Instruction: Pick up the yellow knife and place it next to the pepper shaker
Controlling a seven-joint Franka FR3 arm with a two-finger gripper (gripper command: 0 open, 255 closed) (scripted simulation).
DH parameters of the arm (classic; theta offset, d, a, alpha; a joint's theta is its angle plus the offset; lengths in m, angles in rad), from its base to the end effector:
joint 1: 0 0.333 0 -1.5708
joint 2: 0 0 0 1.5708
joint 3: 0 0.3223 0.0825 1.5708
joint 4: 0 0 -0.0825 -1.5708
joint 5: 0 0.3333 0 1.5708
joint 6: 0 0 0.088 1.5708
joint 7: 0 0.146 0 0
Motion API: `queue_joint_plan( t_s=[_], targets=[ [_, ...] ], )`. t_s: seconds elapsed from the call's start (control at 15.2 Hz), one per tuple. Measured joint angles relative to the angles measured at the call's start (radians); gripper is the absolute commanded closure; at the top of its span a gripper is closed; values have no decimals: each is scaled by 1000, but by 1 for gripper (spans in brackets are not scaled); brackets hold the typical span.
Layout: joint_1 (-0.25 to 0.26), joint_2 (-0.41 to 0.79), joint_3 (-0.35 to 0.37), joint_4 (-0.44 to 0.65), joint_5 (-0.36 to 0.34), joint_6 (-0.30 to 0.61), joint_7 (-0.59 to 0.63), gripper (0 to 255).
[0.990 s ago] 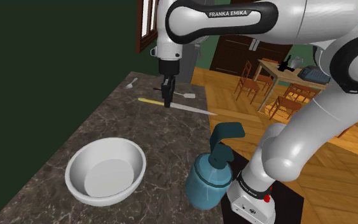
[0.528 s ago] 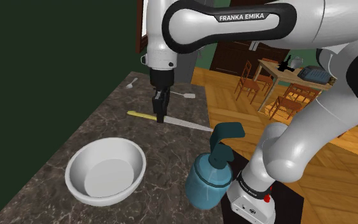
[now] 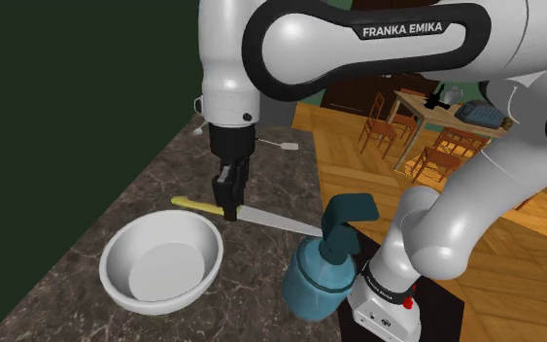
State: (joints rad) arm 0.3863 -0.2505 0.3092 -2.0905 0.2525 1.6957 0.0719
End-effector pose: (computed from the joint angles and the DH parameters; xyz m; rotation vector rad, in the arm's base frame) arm 0.2899 0.2969 0.4958 -2.9055 -0.8318 0.3120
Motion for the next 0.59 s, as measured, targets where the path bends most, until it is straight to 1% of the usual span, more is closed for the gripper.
queue_joint_plan(
  t_s=[0.26, 0.59],
  targets=[
    [40, 29, 65, 30, 21, 21, 99, 255],
    [88, 94, 145, 89, 26, 52, 226, 255]
  ],
)
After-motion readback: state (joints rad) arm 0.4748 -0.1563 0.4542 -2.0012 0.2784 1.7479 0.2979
